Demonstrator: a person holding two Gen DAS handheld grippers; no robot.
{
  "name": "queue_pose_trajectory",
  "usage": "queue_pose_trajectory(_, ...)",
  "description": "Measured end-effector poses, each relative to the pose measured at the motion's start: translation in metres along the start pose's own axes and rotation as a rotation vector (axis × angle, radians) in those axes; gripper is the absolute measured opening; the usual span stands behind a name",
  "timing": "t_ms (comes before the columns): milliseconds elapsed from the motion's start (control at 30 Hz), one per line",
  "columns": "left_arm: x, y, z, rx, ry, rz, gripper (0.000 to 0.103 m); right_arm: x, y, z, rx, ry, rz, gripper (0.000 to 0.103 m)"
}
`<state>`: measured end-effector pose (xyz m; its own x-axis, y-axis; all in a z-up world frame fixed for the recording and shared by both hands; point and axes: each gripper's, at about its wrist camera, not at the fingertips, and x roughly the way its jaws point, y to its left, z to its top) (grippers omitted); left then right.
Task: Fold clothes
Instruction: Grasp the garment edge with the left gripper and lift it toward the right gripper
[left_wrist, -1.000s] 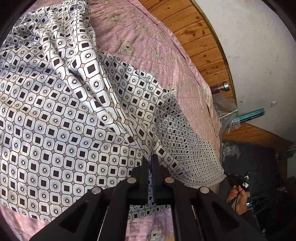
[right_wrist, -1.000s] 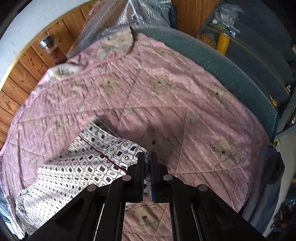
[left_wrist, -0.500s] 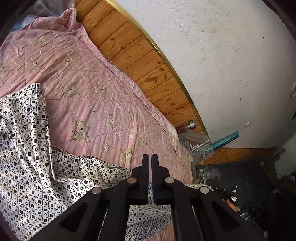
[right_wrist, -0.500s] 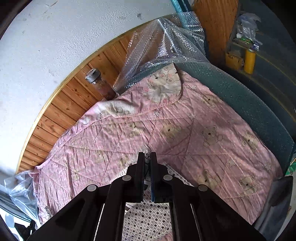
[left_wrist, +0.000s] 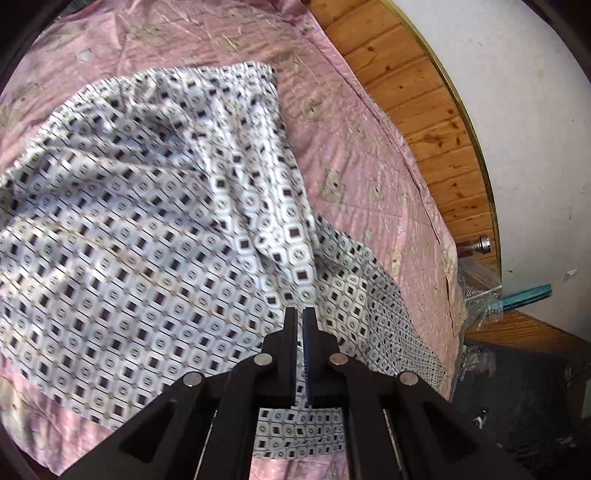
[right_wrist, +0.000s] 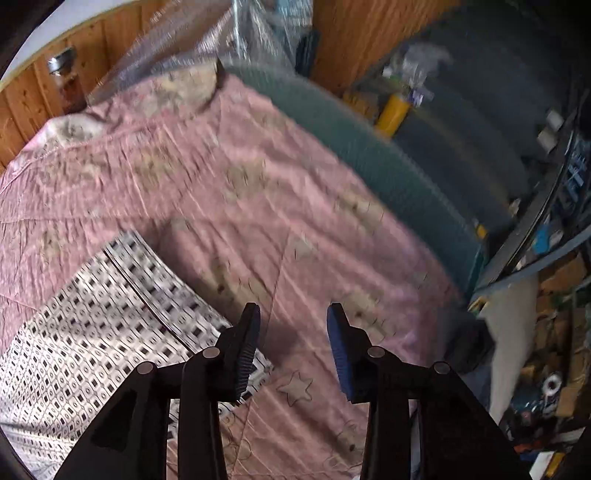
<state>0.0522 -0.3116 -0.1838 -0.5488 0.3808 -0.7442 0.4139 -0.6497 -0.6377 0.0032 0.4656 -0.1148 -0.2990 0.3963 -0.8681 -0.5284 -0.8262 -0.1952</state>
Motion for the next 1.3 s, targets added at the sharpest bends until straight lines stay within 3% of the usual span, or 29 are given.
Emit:
queue_pose_trajectory(33,-0.007,0.010,0.004,-0.009,-0.020,0.032,0.002,-0.018,0.016,0.003,-0.043,-0.058,0.026,0.040)
queue_pose_trajectory(67,-0.014,0.021,0.009,-0.020,-0.041,0.064,0.002,-0.028,0.040,0.002,-0.115,-0.068,0.105,0.040)
queue_pose_trajectory(133,-0.024,0.045,0.016,-0.050,-0.084,0.123,0.002,-0.030,0.096,-0.010,-0.279,0.027,0.317,0.040)
queue_pose_trajectory(233,-0.035,0.082,0.021,-0.080,-0.118,0.214,0.002,-0.002,0.153,-0.049,-0.462,0.215,0.416,0.038)
queue_pose_trajectory(267,-0.038,0.097,0.021,-0.103,-0.113,0.256,0.002,0.013,0.158,-0.060,-0.495,0.265,0.398,0.038)
queue_pose_trajectory(333,-0.044,0.132,0.018,-0.152,-0.084,0.360,0.003,0.018,0.149,-0.064,-0.482,0.225,0.387,0.038)
queue_pose_trajectory(367,-0.052,0.146,0.015,-0.182,-0.099,0.295,0.003,0.017,0.147,-0.062,-0.484,0.237,0.367,0.039)
queue_pose_trajectory(433,-0.067,0.159,0.014,-0.222,-0.100,0.310,0.003,0.005,0.148,-0.055,-0.493,0.230,0.263,0.039)
queue_pose_trajectory(533,-0.078,0.156,0.017,-0.185,-0.080,0.308,0.004,-0.051,0.180,-0.042,-0.544,0.117,0.281,0.040)
queue_pose_trajectory(633,-0.077,0.145,0.025,-0.115,-0.053,0.219,0.004,-0.118,0.260,-0.046,-0.600,0.060,0.488,0.045)
queue_pose_trajectory(733,-0.064,0.141,0.032,-0.081,-0.008,0.144,0.004,-0.164,0.368,-0.082,-0.682,0.087,0.734,0.048)
queue_pose_trajectory(800,-0.059,0.153,0.033,-0.093,0.011,0.177,0.004,-0.179,0.443,-0.114,-0.738,0.097,0.849,0.048)
queue_pose_trajectory(833,-0.057,0.161,0.033,-0.114,0.018,0.188,0.003,-0.184,0.479,-0.128,-0.779,0.095,0.881,0.048)
queue_pose_trajectory(867,-0.060,0.171,0.034,-0.158,0.002,0.138,0.003,-0.183,0.515,-0.140,-0.816,0.095,0.897,0.048)
queue_pose_trajectory(967,-0.066,0.185,0.029,-0.201,-0.006,0.079,0.003,-0.163,0.609,-0.170,-0.890,0.192,0.947,0.048)
queue_pose_trajectory(1100,-0.071,0.195,0.022,-0.216,-0.013,0.029,0.003,-0.146,0.671,-0.205,-0.989,0.229,0.890,0.047)
queue_pose_trajectory(1133,-0.071,0.197,0.021,-0.219,-0.015,0.018,0.003,-0.148,0.677,-0.210,-1.011,0.211,0.888,0.038)
queue_pose_trajectory(1167,-0.071,0.199,0.021,-0.222,-0.017,0.008,0.003,-0.151,0.681,-0.209,-1.027,0.232,0.894,0.013)
queue_pose_trajectory(1200,-0.071,0.200,0.020,-0.226,-0.017,-0.003,0.003,-0.153,0.685,-0.208,-1.043,0.255,0.900,0.007)
queue_pose_trajectory(1300,-0.067,0.205,0.023,-0.238,-0.015,-0.036,0.003,-0.185,0.672,-0.194,-1.027,0.231,1.001,0.003)
